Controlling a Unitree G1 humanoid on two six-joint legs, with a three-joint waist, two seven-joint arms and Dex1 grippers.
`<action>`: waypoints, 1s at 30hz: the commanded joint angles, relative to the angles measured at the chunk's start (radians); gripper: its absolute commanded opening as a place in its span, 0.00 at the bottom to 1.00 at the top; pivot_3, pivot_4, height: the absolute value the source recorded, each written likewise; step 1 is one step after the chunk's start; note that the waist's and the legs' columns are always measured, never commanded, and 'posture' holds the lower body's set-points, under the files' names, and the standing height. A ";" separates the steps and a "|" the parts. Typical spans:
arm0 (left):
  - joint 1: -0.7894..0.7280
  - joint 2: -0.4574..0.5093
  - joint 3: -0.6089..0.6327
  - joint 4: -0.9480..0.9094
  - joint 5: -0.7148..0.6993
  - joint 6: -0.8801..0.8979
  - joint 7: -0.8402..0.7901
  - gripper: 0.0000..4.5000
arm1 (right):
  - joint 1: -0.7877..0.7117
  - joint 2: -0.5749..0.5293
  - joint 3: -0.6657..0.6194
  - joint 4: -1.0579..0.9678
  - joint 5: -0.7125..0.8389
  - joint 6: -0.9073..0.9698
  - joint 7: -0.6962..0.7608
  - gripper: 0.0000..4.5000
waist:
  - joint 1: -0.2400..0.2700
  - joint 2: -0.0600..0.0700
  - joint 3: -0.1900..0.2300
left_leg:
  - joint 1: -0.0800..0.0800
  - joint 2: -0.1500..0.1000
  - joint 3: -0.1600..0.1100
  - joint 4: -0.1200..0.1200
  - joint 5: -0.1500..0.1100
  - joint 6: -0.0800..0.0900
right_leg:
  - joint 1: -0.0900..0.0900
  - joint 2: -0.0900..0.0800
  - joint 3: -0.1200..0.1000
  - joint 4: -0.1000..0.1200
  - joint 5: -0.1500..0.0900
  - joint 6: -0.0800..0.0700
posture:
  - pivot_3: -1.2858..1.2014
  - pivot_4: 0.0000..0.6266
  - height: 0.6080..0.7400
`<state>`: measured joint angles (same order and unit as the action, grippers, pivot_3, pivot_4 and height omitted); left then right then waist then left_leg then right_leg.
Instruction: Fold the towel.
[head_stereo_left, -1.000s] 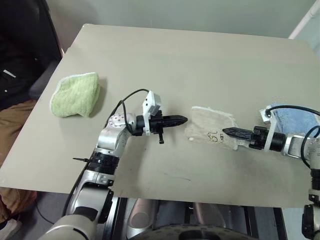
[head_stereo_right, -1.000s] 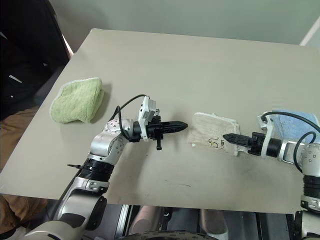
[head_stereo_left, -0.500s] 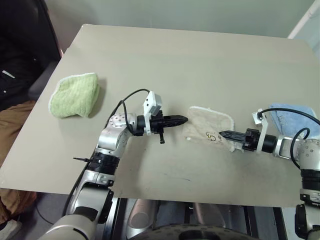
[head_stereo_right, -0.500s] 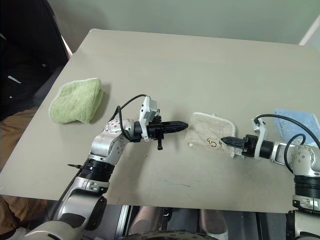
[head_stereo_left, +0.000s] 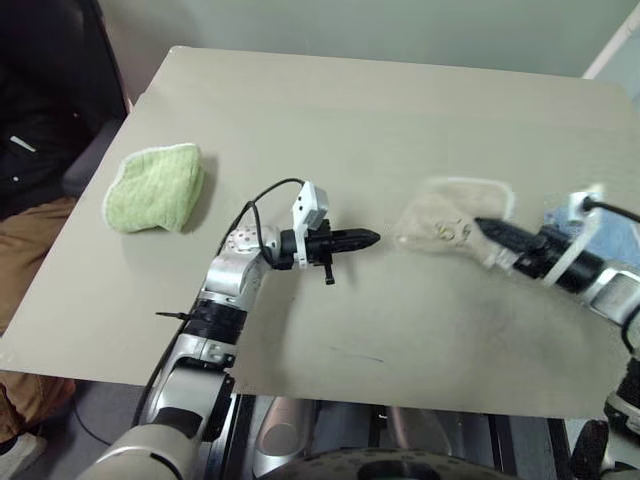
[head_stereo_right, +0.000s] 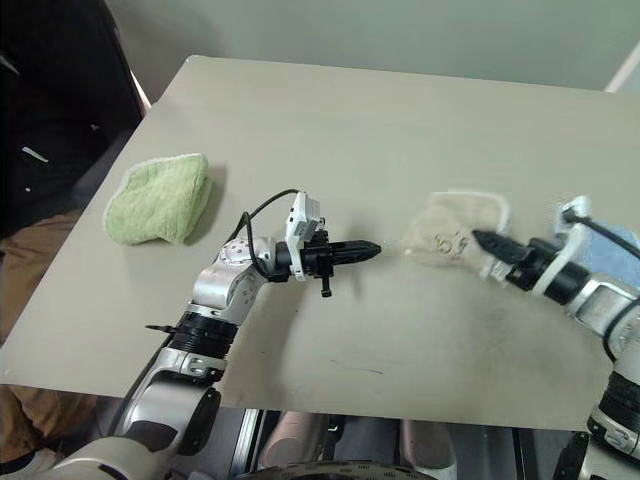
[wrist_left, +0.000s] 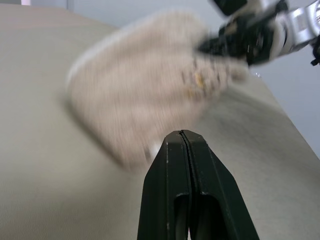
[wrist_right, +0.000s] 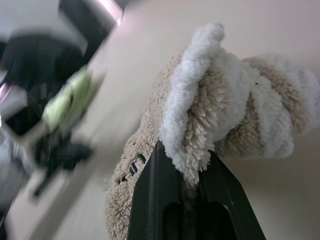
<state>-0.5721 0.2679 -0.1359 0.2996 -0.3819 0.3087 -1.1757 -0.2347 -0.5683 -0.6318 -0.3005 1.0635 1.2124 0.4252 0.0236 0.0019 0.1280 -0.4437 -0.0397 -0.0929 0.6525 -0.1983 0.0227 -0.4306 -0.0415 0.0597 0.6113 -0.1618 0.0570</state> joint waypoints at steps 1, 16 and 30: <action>-0.033 -0.013 -0.005 0.011 0.004 -0.029 -0.012 0.00 | -0.017 0.020 -0.137 -0.047 0.094 -0.044 -0.162 0.01 | 0.002 0.000 0.000 | 0.000 0.000 0.000 0.000 0.000 0.000 | 0.000 0.000 0.000 0.000 0.000 0.000 | 0.52 0.24 1.00; -0.086 -0.070 -0.032 0.125 0.033 -0.087 -0.054 0.00 | 0.087 0.128 -0.396 -0.063 0.155 -0.396 -0.631 0.01 | 0.009 0.002 0.000 | -0.001 0.000 0.000 0.000 -0.002 0.003 | -0.001 -0.001 0.000 -0.001 0.001 0.018 | 0.52 0.24 1.00; -0.086 -0.090 -0.025 0.146 0.052 -0.113 -0.045 0.00 | 0.237 0.216 -0.292 -0.054 0.134 -0.512 -0.715 0.01 | 0.007 0.005 -0.001 | -0.001 0.000 0.000 0.000 -0.003 0.003 | -0.001 -0.001 0.001 -0.001 0.000 0.024 | 0.52 0.24 1.00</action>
<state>-0.6470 0.1783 -0.1707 0.4591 -0.3254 0.2099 -1.2182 -0.0032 -0.3527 -0.9297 -0.3193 1.1762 0.7249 -0.2812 0.0305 0.0064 0.1272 -0.4445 -0.0401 -0.0928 0.6529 -0.2012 0.0256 -0.4314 -0.0422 0.0605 0.6105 -0.1618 0.0805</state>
